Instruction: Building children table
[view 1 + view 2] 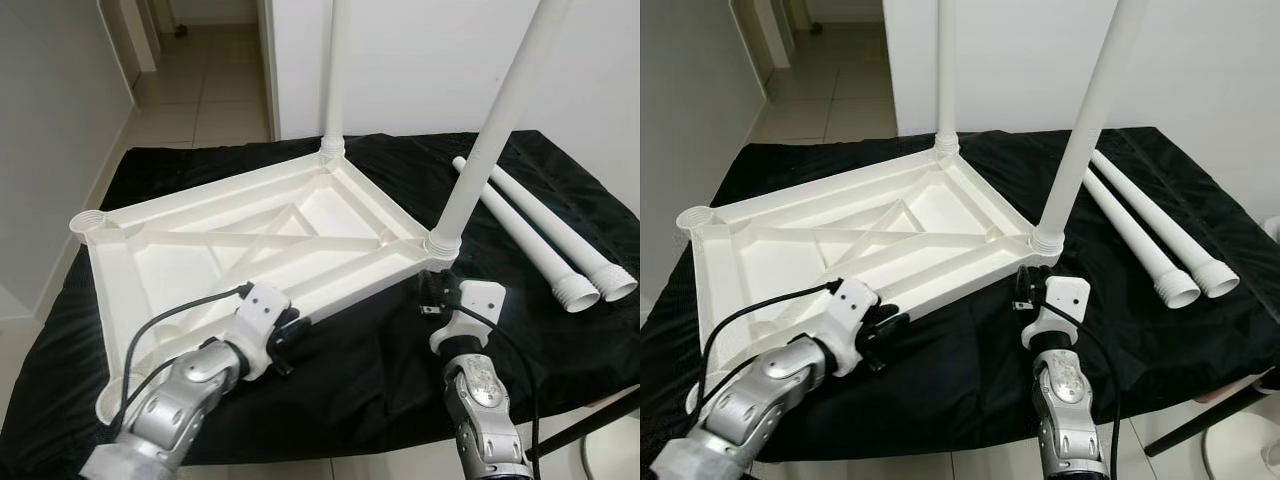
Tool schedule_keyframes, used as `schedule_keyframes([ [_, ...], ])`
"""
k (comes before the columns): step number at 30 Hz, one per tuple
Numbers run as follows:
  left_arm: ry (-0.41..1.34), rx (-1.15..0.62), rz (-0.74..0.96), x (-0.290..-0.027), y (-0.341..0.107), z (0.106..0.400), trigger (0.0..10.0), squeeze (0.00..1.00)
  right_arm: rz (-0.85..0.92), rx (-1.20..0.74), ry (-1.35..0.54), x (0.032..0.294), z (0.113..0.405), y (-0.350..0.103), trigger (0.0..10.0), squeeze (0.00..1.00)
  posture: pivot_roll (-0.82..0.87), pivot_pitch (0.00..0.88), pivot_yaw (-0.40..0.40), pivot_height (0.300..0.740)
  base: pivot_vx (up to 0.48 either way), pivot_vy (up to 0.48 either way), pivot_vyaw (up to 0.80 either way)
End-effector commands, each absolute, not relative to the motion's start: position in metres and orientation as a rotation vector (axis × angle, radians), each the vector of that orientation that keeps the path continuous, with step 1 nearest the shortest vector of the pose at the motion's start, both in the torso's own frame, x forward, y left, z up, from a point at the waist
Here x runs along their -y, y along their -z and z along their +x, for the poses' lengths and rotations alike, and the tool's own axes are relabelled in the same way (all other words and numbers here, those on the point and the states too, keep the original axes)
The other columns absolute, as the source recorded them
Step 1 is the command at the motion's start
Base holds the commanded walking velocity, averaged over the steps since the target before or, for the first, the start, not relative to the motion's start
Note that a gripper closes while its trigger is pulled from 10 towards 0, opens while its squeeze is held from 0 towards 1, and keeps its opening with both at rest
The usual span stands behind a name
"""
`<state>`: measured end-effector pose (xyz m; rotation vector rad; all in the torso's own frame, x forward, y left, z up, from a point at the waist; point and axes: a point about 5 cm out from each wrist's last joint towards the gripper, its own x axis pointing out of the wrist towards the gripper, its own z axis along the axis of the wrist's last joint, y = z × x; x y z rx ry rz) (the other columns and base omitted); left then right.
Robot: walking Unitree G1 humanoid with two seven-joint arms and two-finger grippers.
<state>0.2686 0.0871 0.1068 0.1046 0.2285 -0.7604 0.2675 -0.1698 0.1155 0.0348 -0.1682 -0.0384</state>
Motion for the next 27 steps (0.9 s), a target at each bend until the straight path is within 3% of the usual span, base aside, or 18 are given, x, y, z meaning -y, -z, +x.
schedule_keyframes([
  [1, 0.683, -0.253, 0.121, -0.09, -0.104, 0.274, 0.0, 0.0, 0.038, 0.17, 0.038, 0.168, 0.269, -0.118, 10.0, 0.0, -0.12, 0.016, 0.025, 0.74, 0.0, 0.0, 0.0],
  [9, 0.624, -0.249, 0.163, -0.083, -0.109, 0.278, 0.0, 0.0, 0.039, 0.173, 0.038, 0.167, 0.27, -0.118, 10.0, 0.0, -0.12, 0.016, 0.027, 0.74, 0.0, 0.0, 0.0],
  [10, 0.611, -0.254, 0.188, -0.081, -0.109, 0.278, 3.1, 0.0, 0.04, 0.174, 0.039, 0.167, 0.27, -0.119, 10.0, 0.0, -0.12, 0.017, 0.029, 0.74, 0.0, 0.0, 0.0],
  [13, 0.602, -0.257, 0.204, -0.08, -0.109, 0.278, 3.1, 0.0, 0.04, 0.174, 0.039, 0.167, 0.27, -0.119, 10.0, 0.0, -0.12, 0.017, 0.029, 0.74, 0.0, 0.0, 0.0],
  [14, 0.605, -0.255, 0.215, -0.078, -0.109, 0.278, 4.8, 0.0, 0.04, 0.174, 0.04, 0.167, 0.27, -0.119, 10.0, 0.0, -0.12, 0.017, 0.029, 0.74, 0.0, 0.0, 0.0],
  [15, 0.638, -0.247, 0.22, -0.076, -0.11, 0.276, 9.0, 0.0, 0.041, 0.174, 0.039, 0.166, 0.27, -0.119, 10.0, 0.0, -0.12, 0.017, 0.031, 0.74, 0.0, 0.0, 0.0],
  [16, 0.638, -0.247, 0.22, -0.076, -0.11, 0.276, 9.0, 0.0, 0.041, 0.174, 0.039, 0.166, 0.27, -0.119, 10.0, 0.0, -0.12, 0.017, 0.031, 0.74, 0.0, 0.0, 0.0],
  [17, 0.678, -0.242, 0.216, -0.074, -0.112, 0.274, 10.0, 0.0, 0.041, 0.174, 0.038, 0.165, 0.27, -0.118, 10.0, 0.0, -0.11, 0.016, 0.032, 0.74, 0.0, 0.0, 0.0],
  [20, 0.762, -0.226, 0.201, -0.071, -0.115, 0.269, 10.0, 0.0, 0.041, 0.174, 0.035, 0.164, 0.27, -0.118, 10.0, 0.0, -0.11, 0.016, 0.033, 0.74, 0.0, 0.0, 0.0],
  [21, 0.788, -0.224, 0.193, -0.071, -0.117, 0.267, 10.0, 0.05, 0.041, 0.173, 0.035, 0.164, 0.271, -0.118, 10.0, 0.0, -0.11, 0.016, 0.033, 0.74, 0.0, 0.0, 0.0],
  [22, 0.804, -0.218, 0.185, -0.07, -0.118, 0.266, 10.0, 0.8, 0.041, 0.173, 0.035, 0.164, 0.271, -0.118, 10.0, 0.0, -0.11, 0.016, 0.033, 0.74, 0.0, 0.0, 0.0],
  [24, 0.804, -0.218, 0.185, -0.07, -0.118, 0.266, 10.0, 0.8, 0.041, 0.173, 0.035, 0.164, 0.271, -0.118, 10.0, 0.0, -0.11, 0.016, 0.033, 0.74, 0.0, 0.0, 0.0],
  [25, 0.846, -0.208, 0.181, -0.07, -0.121, 0.263, 10.0, 1.0, 0.042, 0.173, 0.036, 0.164, 0.271, -0.118, 10.0, 0.0, -0.11, 0.018, 0.037, 0.74, 0.0, 0.0, 0.0],
  [27, 0.887, -0.195, 0.187, -0.069, -0.123, 0.259, 10.0, 1.0, 0.042, 0.173, 0.037, 0.164, 0.27, -0.118, 10.0, 0.0, -0.11, 0.018, 0.037, 0.74, 0.0, 0.0, 0.0],
])
